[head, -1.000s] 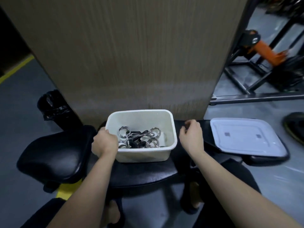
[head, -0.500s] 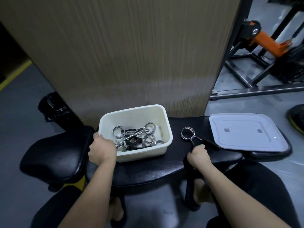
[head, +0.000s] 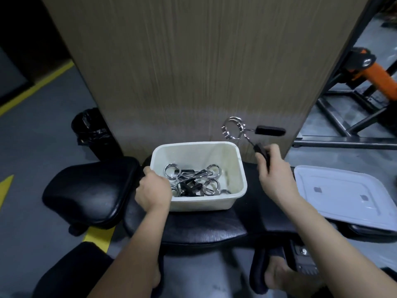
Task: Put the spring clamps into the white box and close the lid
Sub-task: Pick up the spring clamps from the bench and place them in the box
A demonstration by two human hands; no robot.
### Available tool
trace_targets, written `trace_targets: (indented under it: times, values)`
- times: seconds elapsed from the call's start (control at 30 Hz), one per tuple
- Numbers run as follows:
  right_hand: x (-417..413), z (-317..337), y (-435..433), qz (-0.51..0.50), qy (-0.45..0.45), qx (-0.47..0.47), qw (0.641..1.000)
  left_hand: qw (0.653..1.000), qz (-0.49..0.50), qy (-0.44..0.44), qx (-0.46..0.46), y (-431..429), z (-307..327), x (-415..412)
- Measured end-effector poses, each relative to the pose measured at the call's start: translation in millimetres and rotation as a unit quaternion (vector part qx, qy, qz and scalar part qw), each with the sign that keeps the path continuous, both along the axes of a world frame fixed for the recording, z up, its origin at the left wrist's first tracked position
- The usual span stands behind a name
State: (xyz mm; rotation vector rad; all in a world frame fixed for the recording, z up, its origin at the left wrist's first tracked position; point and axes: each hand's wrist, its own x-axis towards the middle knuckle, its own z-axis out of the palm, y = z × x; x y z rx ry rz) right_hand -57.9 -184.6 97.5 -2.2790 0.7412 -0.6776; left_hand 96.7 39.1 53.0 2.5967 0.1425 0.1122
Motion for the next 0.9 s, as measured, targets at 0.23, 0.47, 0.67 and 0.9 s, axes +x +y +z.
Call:
trace_targets:
  times: [0.23, 0.47, 0.67, 0.9]
  values:
    - [48, 16, -4, 0.276, 0.086, -0.164, 0.943, 1.0, -0.004, -0.012, -0.006, 2, -1, 1]
    - [69, 19, 8, 0.278, 0.146, 0.031, 0.949, 1.0, -0.009, -0.012, 0.008, 1, -4, 3]
    - [86, 10, 13, 0.119, 0.009, 0.121, 0.985, 1.0, -0.009, -0.019, 0.014, 0, -5, 4]
    - [119, 12, 33, 0.14, 0.039, -0.02, 0.989, 1.0, -0.008, -0.018, 0.023, -1, -8, 7]
